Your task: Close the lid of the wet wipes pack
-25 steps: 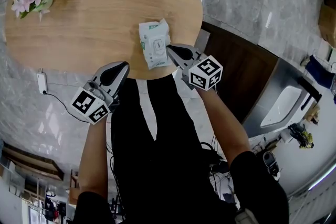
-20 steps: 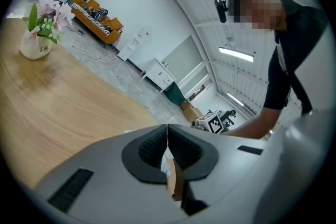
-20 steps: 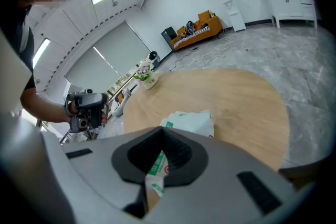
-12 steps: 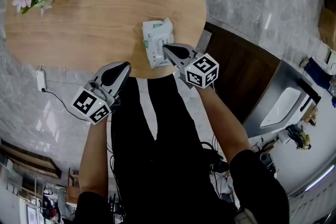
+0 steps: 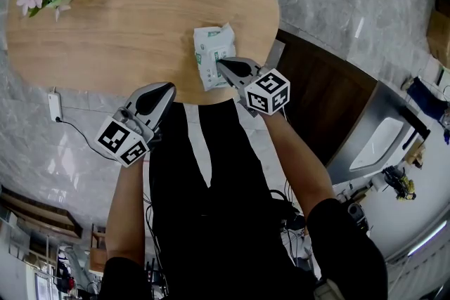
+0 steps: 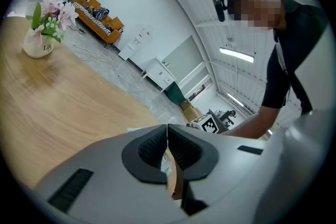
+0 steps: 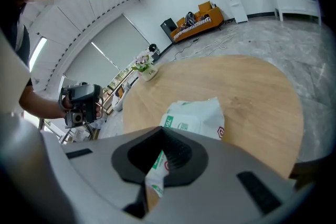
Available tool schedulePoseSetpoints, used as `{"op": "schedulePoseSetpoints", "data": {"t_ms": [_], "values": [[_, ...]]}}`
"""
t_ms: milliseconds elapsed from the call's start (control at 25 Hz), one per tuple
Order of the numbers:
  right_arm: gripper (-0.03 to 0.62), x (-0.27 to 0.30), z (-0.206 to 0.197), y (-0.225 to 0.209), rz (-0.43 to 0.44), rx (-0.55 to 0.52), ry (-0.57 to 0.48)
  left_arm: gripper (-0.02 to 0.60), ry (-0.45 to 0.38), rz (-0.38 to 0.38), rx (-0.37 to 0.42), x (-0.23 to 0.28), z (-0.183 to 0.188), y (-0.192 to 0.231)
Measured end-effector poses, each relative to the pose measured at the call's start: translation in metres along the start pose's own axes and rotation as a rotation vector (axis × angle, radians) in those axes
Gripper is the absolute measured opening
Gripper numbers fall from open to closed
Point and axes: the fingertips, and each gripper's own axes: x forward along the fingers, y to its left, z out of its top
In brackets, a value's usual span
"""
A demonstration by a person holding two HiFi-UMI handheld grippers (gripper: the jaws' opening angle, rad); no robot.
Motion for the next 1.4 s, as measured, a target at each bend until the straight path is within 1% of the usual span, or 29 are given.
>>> {"op": "schedulePoseSetpoints", "data": {"t_ms": [440, 720, 880, 1240, 1400], "values": [[0.011, 0.011, -0.005, -0.005, -0.032, -0.036, 0.042, 0.017, 0.000, 0.003, -0.013, -0.002, -0.005, 0.003], [0.011, 0.018, -0.010, -0.010, -0.092, -0.091, 0.096, 0.017, -0.005, 0.008, -0.017, -0.003, -0.005, 0.005], [0.011, 0.021, -0.013, -0.013, -0.128, -0.102, 0.114, 0.017, -0.003, 0.008, -0.017, -0.003, -0.006, 0.004], [0.010, 0.025, -0.017, -0.016, -0.188, -0.165, 0.183, 0.017, -0.010, 0.005, -0.020, -0.002, -0.002, 0.005], [0.010, 0.028, -0.016, -0.017, -0.208, -0.169, 0.196, 0.017, -0.011, 0.004, -0.020, -0.002, -0.001, 0.007]]}}
